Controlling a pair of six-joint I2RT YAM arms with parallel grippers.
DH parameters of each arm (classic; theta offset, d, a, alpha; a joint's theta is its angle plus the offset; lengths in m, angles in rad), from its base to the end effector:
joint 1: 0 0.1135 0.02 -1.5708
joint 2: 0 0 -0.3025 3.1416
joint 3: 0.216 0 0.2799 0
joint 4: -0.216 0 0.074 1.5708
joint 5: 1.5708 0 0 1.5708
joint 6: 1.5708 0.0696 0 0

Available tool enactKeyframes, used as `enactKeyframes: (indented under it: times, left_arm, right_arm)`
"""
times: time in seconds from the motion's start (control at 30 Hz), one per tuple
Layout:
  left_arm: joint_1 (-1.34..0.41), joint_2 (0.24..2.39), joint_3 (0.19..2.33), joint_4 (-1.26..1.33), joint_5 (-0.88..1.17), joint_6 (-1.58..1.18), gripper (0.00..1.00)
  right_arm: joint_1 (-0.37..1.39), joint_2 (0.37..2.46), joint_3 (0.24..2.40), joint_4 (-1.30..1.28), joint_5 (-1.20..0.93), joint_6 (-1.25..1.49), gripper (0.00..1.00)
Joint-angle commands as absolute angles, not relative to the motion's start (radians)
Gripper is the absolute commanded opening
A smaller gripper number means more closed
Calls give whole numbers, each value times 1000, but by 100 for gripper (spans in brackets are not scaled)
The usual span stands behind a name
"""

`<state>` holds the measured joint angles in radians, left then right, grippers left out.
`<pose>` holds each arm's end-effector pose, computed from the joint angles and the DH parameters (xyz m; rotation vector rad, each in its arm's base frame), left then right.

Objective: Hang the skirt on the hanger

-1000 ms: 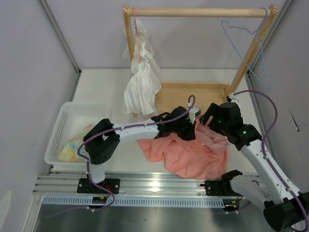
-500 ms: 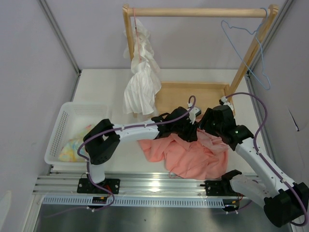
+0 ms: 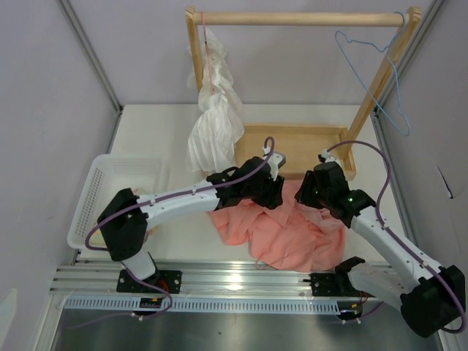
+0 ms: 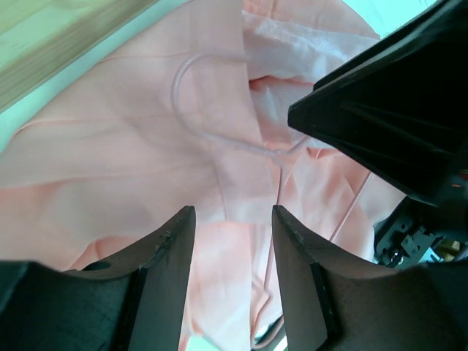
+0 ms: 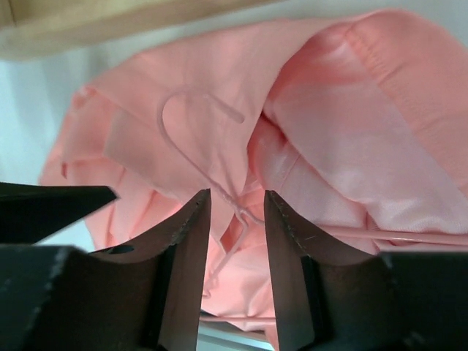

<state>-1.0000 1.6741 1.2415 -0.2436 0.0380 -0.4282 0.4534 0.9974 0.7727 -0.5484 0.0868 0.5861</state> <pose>0.2336 -0.3687 0.2644 0.6904 2.2720 -0.7802 0.2169 0.0990 0.2651 0.2010 2.3690 0.4080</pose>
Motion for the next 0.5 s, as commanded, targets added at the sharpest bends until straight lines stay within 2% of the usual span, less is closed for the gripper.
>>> enactKeyframes:
  times: [0.0, 0.2, 0.3, 0.47]
  left_arm:
    - [-999, 1582, 1178, -291, 5, -431, 52]
    - [-999, 1565, 1060, -270, -69, -440, 52]
    - [-999, 1580, 1055, -253, -104, -433, 53]
    - [-999, 1644, 1092, -264, -169, -414, 52]
  right_arm:
    - [535, 1060, 816, -561, 128, 523, 39]
    - [601, 1138, 825, -584, 219, 520, 41]
    - [609, 1166, 827, -577, 225, 502, 44]
    - [623, 1225, 865, -584, 232, 463, 45]
